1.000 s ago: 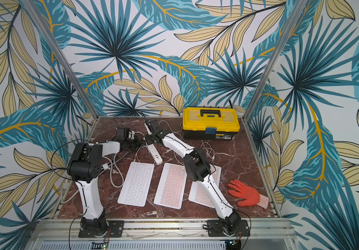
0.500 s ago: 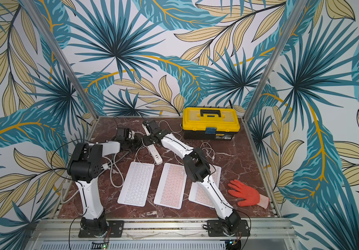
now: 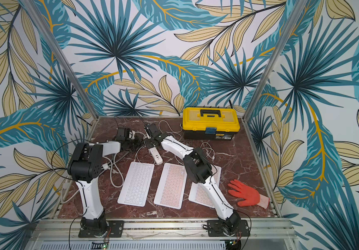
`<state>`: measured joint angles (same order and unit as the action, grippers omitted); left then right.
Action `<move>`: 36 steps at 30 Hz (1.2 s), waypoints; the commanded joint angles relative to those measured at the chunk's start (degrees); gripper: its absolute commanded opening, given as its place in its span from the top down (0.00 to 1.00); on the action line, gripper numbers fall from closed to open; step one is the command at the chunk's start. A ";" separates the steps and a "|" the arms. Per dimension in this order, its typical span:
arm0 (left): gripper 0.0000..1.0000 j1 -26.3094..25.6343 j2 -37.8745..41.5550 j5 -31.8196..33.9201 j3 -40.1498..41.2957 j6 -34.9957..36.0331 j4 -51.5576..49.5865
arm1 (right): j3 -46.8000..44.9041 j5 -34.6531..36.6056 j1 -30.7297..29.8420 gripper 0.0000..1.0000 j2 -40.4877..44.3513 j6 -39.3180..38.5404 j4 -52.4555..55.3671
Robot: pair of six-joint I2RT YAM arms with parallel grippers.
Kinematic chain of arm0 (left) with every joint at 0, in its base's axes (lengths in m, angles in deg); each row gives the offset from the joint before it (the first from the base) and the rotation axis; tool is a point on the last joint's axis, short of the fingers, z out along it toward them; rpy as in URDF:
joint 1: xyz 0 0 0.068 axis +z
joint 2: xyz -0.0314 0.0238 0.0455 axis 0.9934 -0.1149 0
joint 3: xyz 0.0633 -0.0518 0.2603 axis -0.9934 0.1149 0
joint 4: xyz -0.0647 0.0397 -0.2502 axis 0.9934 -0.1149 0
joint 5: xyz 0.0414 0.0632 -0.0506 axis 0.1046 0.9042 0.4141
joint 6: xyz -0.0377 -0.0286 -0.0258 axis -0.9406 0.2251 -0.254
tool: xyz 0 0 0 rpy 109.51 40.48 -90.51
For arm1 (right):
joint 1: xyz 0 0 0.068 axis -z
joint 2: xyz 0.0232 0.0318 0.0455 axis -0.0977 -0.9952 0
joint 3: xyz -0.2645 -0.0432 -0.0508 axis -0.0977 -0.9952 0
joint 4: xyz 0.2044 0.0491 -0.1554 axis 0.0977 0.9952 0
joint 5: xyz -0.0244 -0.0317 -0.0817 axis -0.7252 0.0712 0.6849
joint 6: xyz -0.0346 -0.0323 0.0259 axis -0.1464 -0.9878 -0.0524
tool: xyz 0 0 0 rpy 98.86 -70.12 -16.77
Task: Unplug the wireless keyboard
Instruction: Remove the plug from the socket.
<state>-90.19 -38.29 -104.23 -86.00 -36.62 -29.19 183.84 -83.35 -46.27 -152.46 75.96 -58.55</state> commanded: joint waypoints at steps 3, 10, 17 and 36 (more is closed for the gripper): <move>0.79 -3.50 -6.03 1.95 3.23 0.60 -12.91 | -6.07 -2.32 -0.37 0.50 4.39 0.49 -8.48; 0.79 -3.44 -5.71 2.19 3.35 0.26 -12.92 | -6.27 -4.25 0.64 0.51 3.47 1.16 -12.53; 0.79 -3.46 -5.32 2.45 3.99 0.21 -12.91 | -6.07 -4.91 2.17 0.64 2.31 2.28 -13.56; 0.79 -3.49 -4.69 3.02 4.40 -0.18 -12.98 | -0.34 -3.36 1.91 0.50 -1.29 4.08 -1.30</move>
<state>-90.71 -38.19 -103.29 -85.76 -37.23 -28.73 183.12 -87.59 -43.91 -151.97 78.58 -64.21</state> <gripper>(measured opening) 0.215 0.498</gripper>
